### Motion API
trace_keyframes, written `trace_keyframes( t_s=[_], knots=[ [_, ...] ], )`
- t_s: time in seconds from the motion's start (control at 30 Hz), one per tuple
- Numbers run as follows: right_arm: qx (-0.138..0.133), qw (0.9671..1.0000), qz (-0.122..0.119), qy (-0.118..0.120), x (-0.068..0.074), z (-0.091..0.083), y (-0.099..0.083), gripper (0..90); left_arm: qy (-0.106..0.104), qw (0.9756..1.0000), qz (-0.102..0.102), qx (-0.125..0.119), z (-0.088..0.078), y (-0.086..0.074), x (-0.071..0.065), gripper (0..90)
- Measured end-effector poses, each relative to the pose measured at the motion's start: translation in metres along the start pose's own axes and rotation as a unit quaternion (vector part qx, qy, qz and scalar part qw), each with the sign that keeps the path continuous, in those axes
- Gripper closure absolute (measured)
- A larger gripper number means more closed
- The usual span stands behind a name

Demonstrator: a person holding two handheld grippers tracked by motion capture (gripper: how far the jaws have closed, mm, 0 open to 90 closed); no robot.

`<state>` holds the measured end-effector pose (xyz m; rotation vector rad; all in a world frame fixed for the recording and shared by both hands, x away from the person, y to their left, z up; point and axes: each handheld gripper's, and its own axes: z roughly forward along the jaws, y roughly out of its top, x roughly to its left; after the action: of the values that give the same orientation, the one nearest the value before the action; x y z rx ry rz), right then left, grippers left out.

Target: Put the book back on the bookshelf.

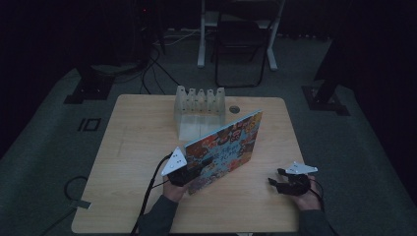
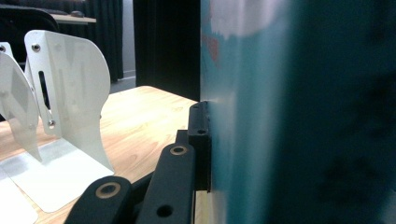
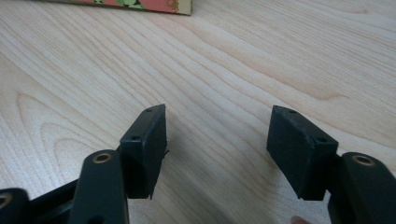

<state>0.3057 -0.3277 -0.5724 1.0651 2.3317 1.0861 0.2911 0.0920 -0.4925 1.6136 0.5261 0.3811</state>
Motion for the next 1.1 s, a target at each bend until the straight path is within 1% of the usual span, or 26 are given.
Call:
trace_keyframes(
  t_s=[0.2,0.27,0.43,0.57,0.67,0.93,1.1],
  knots=[
    [0.002,1.0000,0.000,0.002,0.000,0.000,0.000,34.2,0.000,1.0000,0.004,0.000,-0.002,0.002,-0.002,81.2],
    [0.002,1.0000,0.000,0.003,0.000,0.000,0.000,33.9,-0.001,1.0000,0.002,-0.002,-0.003,0.003,-0.002,81.2],
    [0.003,1.0000,-0.001,0.003,0.000,0.000,0.000,33.3,0.002,1.0000,0.003,-0.003,-0.006,0.005,-0.001,81.2],
    [0.003,1.0000,-0.002,0.004,0.000,0.001,0.000,33.0,0.007,0.9999,0.008,0.000,-0.009,0.006,-0.001,81.2],
    [0.003,1.0000,-0.003,0.005,0.000,0.001,0.000,32.8,0.007,1.0000,0.007,0.002,-0.012,0.007,-0.001,81.3],
    [0.004,1.0000,-0.002,0.006,0.001,0.001,0.000,31.1,0.008,0.9999,0.005,-0.006,-0.017,0.011,-0.001,81.3],
    [0.005,1.0000,-0.004,0.008,0.001,0.001,0.001,30.8,0.014,0.9999,0.007,-0.004,-0.019,0.013,-0.001,81.2]
  ],
)
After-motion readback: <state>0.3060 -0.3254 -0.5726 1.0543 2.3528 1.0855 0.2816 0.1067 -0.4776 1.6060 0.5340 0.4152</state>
